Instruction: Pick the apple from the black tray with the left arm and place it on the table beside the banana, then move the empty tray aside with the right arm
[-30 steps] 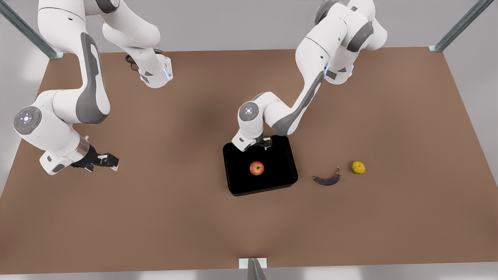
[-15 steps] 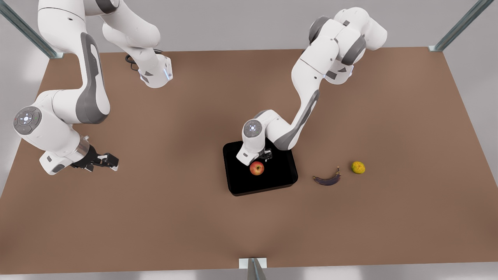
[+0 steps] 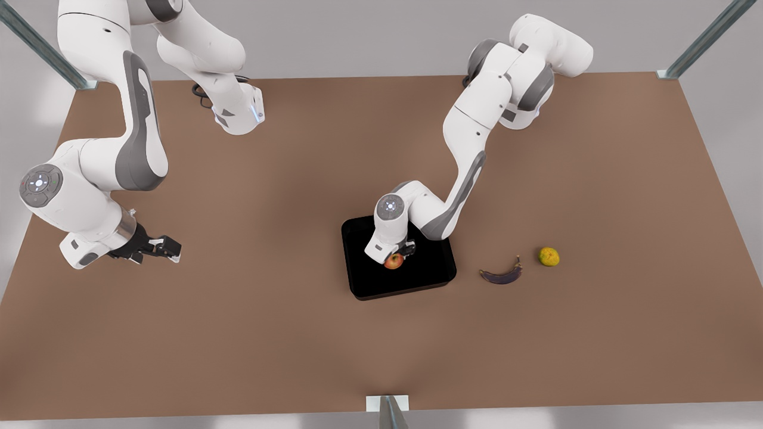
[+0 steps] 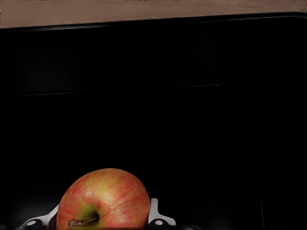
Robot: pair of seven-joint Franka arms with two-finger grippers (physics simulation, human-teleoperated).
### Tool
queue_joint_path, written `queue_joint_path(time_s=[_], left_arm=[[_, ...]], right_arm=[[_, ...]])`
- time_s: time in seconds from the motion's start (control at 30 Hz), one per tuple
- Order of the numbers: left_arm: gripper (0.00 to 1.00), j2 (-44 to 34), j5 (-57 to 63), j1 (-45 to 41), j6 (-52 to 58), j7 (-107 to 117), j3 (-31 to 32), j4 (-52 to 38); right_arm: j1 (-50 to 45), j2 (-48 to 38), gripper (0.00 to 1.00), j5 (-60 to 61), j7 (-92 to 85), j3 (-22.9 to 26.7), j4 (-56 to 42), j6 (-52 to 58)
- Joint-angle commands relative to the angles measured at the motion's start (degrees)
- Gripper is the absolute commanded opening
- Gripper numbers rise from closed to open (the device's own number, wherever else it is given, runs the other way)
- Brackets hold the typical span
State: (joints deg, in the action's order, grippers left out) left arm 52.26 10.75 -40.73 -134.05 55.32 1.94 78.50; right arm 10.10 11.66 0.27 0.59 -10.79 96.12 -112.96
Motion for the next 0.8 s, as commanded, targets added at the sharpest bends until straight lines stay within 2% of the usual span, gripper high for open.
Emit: queue_joint_path(time_s=[0.0, 0.07, 0.1, 0.13, 0.23, 0.3, 0.33, 0.37, 0.4, 0.43, 0.53, 0.6, 0.63, 0.7, 0.77], left_arm=[[0.46, -0.14, -0.20, -0.05, -0.95, 1.46, 0.00, -0.01], [0.48, -1.63, -0.20, -0.22, 0.01, 1.10, 0.00, 0.78], [0.48, -3.82, -0.03, -0.31, 4.30, 0.84, 0.00, 0.78], [0.48, -8.22, 0.32, -0.23, 13.19, -2.58, 0.09, 0.87], [0.50, -12.09, 0.41, 0.65, 21.37, -10.23, -0.09, 1.22], [0.50, -17.36, 0.41, 5.13, 30.33, -25.51, -0.09, 2.01], [0.50, -20.00, 0.50, 7.94, 31.04, -33.16, -0.44, 4.38], [0.50, -22.19, 0.59, 9.88, 31.13, -41.77, -1.93, 6.31], [0.50, -23.78, 0.59, 10.06, 31.04, -51.00, -6.23, 8.16], [0.50, -24.13, 0.59, 10.06, 30.78, -57.23, -9.39, 8.60], [0.50, -26.85, 0.15, 10.85, 16.12, -68.33, -16.26, 21.33], [0.50, -29.23, -0.20, 11.73, -0.40, -67.63, -16.79, 34.69], [0.50, -29.32, -0.56, 11.73, -6.22, -65.78, -16.79, 38.57], [0.50, -32.66, -0.56, 11.29, -9.56, -62.62, -16.70, 44.10], [0.50, -33.27, -0.38, 10.85, -20.72, -59.28, -16.52, 51.23]], right_arm=[[0.01, -0.06, 1.00, -0.01, -0.07, -0.02, -0.05, 0.02], [0.01, -0.06, 1.00, -0.01, -0.07, -0.02, 0.03, 0.02], [0.01, -0.06, 1.00, -0.01, -0.07, -0.02, 0.03, 0.02], [0.01, -0.06, 1.00, -0.01, -0.07, -0.02, 0.03, 0.02], [-0.34, -0.14, 1.00, -0.62, 1.34, -0.11, -0.32, 0.11], [-4.64, 0.03, 1.00, -2.46, 17.32, -3.97, -6.73, 6.87], [-9.39, 2.05, 1.00, -3.44, 23.48, -3.97, -10.24, 10.12], [-14.40, 7.58, 1.00, -4.57, 28.75, -3.97, -19.29, 15.48], [-20.03, 13.12, 1.00, -7.13, 35.17, -3.97, -27.12, 19.35], [-22.40, 13.74, 1.00, -6.95, 35.35, -3.88, -27.74, 19.36], [-28.90, 19.63, 1.00, -7.13, 35.88, -3.89, -32.40, 18.56], [-31.72, 22.00, 0.97, -6.69, 42.01, -3.80, -34.16, 15.86], [-34.00, 23.50, 0.98, -6.78, 46.86, -3.80, -34.16, 12.42], [-35.15, 25.87, 0.98, -6.78, 53.54, -3.53, -34.33, 7.76], [-36.12, 27.10, 0.98, -6.78, 56.54, -3.80, -34.42, 4.94]])
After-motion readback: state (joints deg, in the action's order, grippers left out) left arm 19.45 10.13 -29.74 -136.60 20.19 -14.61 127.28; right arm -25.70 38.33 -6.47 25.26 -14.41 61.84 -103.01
